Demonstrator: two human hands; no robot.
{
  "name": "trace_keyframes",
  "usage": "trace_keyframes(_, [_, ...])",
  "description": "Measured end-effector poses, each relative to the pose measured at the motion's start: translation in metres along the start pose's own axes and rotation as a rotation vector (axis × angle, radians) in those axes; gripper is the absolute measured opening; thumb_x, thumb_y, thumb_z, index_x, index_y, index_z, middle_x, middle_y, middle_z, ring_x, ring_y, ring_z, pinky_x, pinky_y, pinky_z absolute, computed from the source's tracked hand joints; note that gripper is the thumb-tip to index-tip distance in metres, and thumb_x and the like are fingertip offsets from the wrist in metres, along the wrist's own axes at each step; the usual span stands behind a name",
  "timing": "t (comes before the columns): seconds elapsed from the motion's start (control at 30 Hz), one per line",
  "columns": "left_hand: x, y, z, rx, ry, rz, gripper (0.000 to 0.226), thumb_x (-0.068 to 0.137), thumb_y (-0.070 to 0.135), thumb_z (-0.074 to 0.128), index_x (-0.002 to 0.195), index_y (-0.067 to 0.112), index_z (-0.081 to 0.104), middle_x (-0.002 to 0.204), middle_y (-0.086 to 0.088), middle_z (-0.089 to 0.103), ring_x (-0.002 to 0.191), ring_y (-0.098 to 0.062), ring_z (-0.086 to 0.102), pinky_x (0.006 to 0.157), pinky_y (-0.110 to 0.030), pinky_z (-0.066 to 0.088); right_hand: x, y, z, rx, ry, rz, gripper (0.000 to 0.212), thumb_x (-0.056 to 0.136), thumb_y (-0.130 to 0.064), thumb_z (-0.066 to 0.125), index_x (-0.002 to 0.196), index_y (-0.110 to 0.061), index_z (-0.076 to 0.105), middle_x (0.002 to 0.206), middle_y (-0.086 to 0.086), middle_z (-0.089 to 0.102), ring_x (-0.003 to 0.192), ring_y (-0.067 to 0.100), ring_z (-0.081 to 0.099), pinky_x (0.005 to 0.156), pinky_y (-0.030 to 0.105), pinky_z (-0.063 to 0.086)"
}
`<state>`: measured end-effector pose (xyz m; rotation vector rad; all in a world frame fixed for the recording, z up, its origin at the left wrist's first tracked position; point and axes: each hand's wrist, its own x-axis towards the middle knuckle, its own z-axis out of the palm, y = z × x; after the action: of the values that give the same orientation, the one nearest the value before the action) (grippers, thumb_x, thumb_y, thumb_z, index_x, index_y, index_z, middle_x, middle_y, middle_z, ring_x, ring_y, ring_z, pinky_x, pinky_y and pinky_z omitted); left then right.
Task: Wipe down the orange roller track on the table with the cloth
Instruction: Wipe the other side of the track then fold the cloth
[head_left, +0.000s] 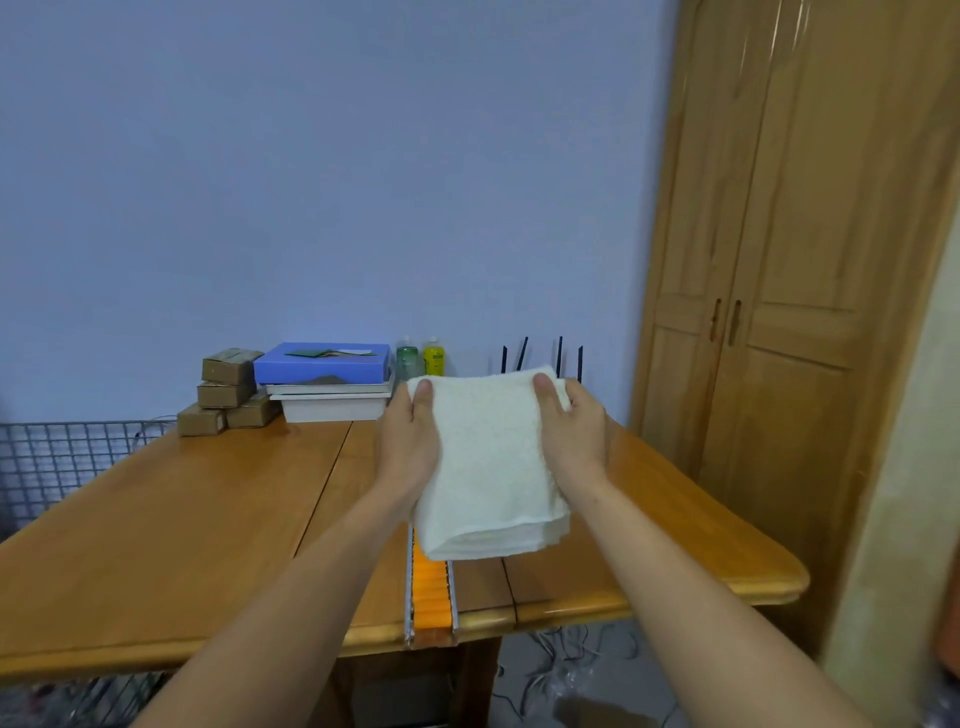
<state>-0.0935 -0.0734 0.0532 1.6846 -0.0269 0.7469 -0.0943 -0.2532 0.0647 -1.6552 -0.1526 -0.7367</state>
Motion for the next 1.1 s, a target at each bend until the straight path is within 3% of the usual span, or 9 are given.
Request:
trace_keyframes(0.13, [0.009,-0.022,0.027,0.051,-0.016,-0.037,0.038,0.108,0.045,0.038,0.103,0.018,0.063,0.095,0.000,0.069,0.094,-0.023,0.067,0.079,-0.042,0.054,0.015,0.026,-0.005,-0.087,0.011,0.044,0.044,0.100,-0.048,0.056,0.068,-0.018,0.046,0.064,-0.004,0.047,0.060,0.012,0.043,0.058,0.029,0.033])
trace_keyframes(0.27, [0.010,-0.042,0.051,0.135,-0.050,-0.047,0.035,0.110,0.042,0.036,0.102,0.016,0.057,0.092,0.002,0.064,0.099,-0.027,0.061,0.085,-0.045,0.050,0.029,0.060,-0.009,-0.160,0.026,0.098,0.045,0.099,-0.050,0.056,0.071,-0.015,0.053,0.069,0.002,0.055,0.066,0.015,0.050,0.059,0.031,0.038])
trace_keyframes(0.37, [0.010,-0.058,0.068,0.199,-0.068,-0.063,0.038,0.110,0.041,0.036,0.104,0.010,0.058,0.090,-0.006,0.063,0.089,-0.028,0.061,0.071,-0.042,0.044,0.037,0.086,-0.011,-0.231,0.023,0.164,0.043,0.098,-0.054,0.055,0.076,-0.016,0.059,0.079,0.001,0.062,0.079,0.018,0.058,0.064,0.032,0.043])
trace_keyframes(0.47, [0.010,-0.076,0.084,0.264,-0.102,-0.106,0.036,0.110,0.041,0.035,0.108,0.014,0.059,0.096,-0.004,0.064,0.089,-0.024,0.060,0.070,-0.035,0.042,0.045,0.105,-0.012,-0.389,-0.001,0.196,0.036,0.101,-0.052,0.052,0.099,-0.019,0.067,0.099,-0.005,0.065,0.094,0.019,0.056,0.073,0.031,0.042])
trace_keyframes(0.53, [0.010,-0.087,0.094,0.300,-0.122,-0.132,0.035,0.110,0.040,0.036,0.105,0.013,0.058,0.097,-0.006,0.064,0.091,-0.025,0.061,0.070,-0.034,0.042,0.048,0.119,-0.011,-0.573,-0.004,0.187,0.042,0.102,-0.053,0.047,0.114,-0.019,0.069,0.107,0.002,0.069,0.096,0.023,0.060,0.072,0.032,0.045])
trace_keyframes(0.83, [0.016,-0.137,0.124,0.625,-0.212,-0.198,0.044,0.111,0.040,0.032,0.119,0.008,0.060,0.110,-0.014,0.068,0.103,-0.031,0.065,0.074,-0.036,0.047,0.049,0.171,-0.001,-0.939,-0.111,0.214,0.050,0.104,-0.055,0.037,0.131,-0.021,0.062,0.117,0.008,0.068,0.107,0.028,0.063,0.075,0.032,0.044])
trace_keyframes(0.97, [0.016,-0.145,0.133,0.780,-0.268,-0.195,0.043,0.111,0.039,0.030,0.126,0.010,0.059,0.117,-0.012,0.069,0.109,-0.030,0.066,0.075,-0.036,0.046,0.048,0.194,0.000,-1.010,-0.128,0.182,0.053,0.104,-0.057,0.032,0.135,-0.024,0.059,0.115,0.010,0.068,0.105,0.031,0.064,0.082,0.038,0.049])
trace_keyframes(1.1, [0.016,-0.150,0.135,0.935,-0.331,-0.132,0.043,0.111,0.040,0.028,0.127,0.012,0.056,0.118,-0.011,0.069,0.110,-0.029,0.067,0.079,-0.038,0.051,0.044,0.207,0.004,-1.117,-0.121,0.096,0.055,0.105,-0.058,0.026,0.141,-0.027,0.054,0.110,0.011,0.070,0.100,0.031,0.067,0.077,0.037,0.049])
